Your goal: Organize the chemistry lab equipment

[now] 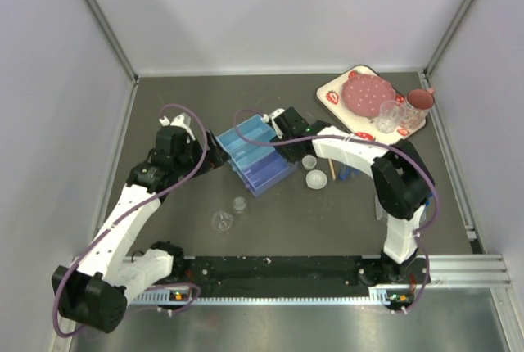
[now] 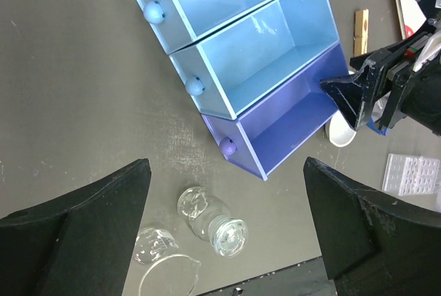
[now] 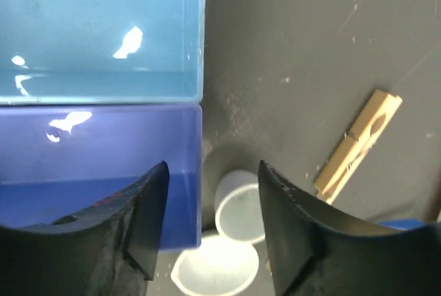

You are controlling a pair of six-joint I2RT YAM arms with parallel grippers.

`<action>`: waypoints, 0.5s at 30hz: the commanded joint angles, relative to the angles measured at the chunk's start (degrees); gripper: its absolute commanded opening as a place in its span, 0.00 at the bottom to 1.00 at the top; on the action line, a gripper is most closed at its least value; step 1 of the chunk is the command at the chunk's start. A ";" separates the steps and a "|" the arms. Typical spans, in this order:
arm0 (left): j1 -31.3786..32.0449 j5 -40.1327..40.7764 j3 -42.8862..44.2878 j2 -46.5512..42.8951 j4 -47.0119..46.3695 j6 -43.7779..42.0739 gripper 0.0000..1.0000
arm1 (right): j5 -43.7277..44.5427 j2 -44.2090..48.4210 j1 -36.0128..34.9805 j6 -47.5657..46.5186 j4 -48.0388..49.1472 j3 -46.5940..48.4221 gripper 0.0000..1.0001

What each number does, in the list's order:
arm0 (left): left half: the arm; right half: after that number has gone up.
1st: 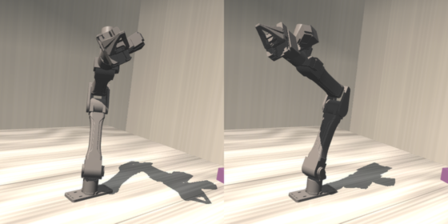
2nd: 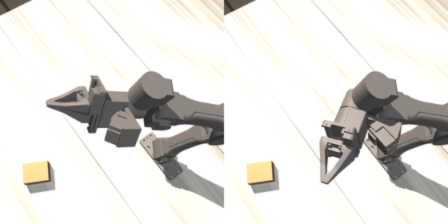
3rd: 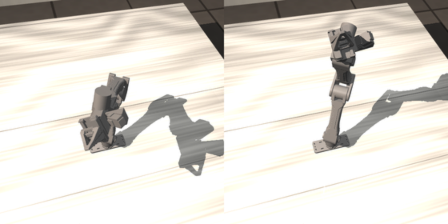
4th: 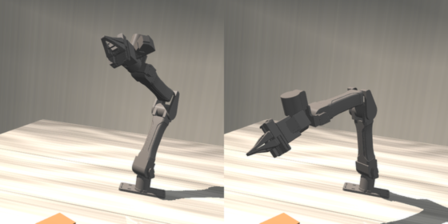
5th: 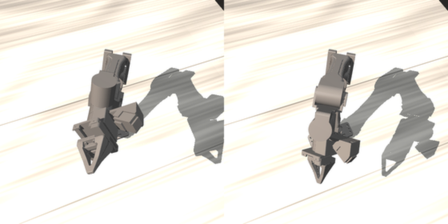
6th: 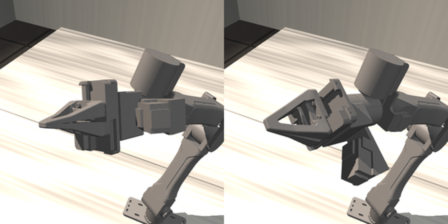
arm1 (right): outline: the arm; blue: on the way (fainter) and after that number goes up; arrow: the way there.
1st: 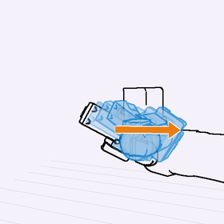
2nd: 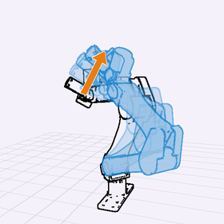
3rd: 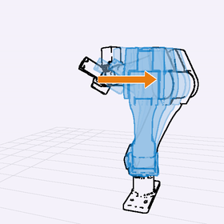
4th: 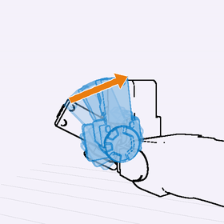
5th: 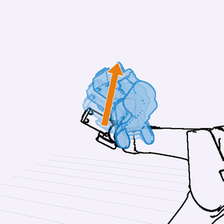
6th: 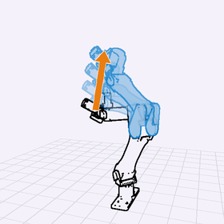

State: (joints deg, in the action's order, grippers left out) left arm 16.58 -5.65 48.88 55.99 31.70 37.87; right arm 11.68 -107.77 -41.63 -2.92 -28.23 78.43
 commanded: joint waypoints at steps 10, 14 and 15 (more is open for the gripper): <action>-0.32 -1.30 0.86 -4.48 -1.65 -5.87 0.98 | 8.44 14.77 -9.43 1.07 -16.59 15.86 0.65; -0.32 -1.03 2.35 -4.74 0.55 -6.93 0.98 | 4.07 17.93 -12.07 5.63 -20.28 16.49 0.65; -0.32 -0.86 2.71 -4.92 1.51 -7.10 0.99 | 2.66 19.16 -12.51 7.56 -21.07 16.14 0.65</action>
State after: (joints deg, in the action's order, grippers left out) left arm 16.58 -7.09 48.95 52.10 31.70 32.75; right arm 17.67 -92.58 -52.14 -1.08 -42.72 93.45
